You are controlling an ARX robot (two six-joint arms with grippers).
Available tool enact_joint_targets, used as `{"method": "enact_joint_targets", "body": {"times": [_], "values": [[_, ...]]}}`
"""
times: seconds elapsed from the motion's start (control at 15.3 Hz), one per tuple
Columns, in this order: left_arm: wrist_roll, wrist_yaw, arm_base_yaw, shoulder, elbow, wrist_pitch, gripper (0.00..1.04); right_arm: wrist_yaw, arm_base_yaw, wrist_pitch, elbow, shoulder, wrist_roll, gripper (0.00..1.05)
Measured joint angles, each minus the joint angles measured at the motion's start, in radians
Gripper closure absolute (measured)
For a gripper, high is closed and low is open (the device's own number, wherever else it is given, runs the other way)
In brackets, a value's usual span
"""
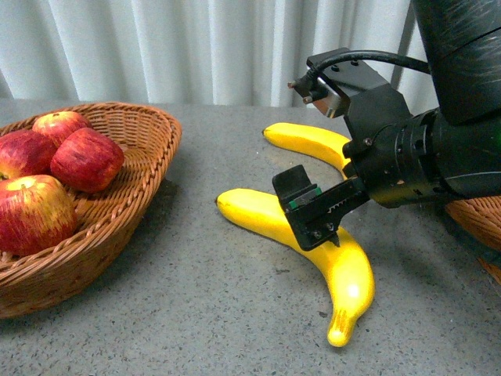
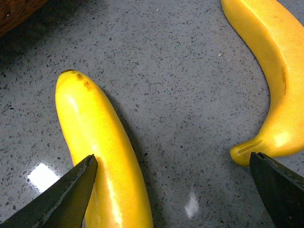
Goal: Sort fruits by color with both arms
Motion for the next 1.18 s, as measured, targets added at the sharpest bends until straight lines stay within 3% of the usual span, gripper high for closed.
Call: {"method": "enact_joint_targets", "body": {"times": [0.65,0.78,0.92,0.98,1.18], "values": [[0.0,0.0,0.0,0.0,0.0,0.0,0.07,-0.038,0.002,-0.079,-0.071,-0.026,-0.047,0.07],[0.0,0.0,0.0,0.0,0.0,0.0,0.07,-0.043,0.002,-0.093,-0.074,-0.026,-0.048,0.23],[0.0,0.0,0.0,0.0,0.0,0.0,0.07,-0.059,0.001,-0.108,-0.074,-0.034,-0.047,0.47],[0.0,0.0,0.0,0.0,0.0,0.0,0.07,-0.072,-0.014,-0.115,-0.074,-0.054,-0.035,0.65],[0.0,0.0,0.0,0.0,0.0,0.0,0.07,-0.146,-0.129,-0.118,-0.056,-0.154,0.023,0.67]]}}
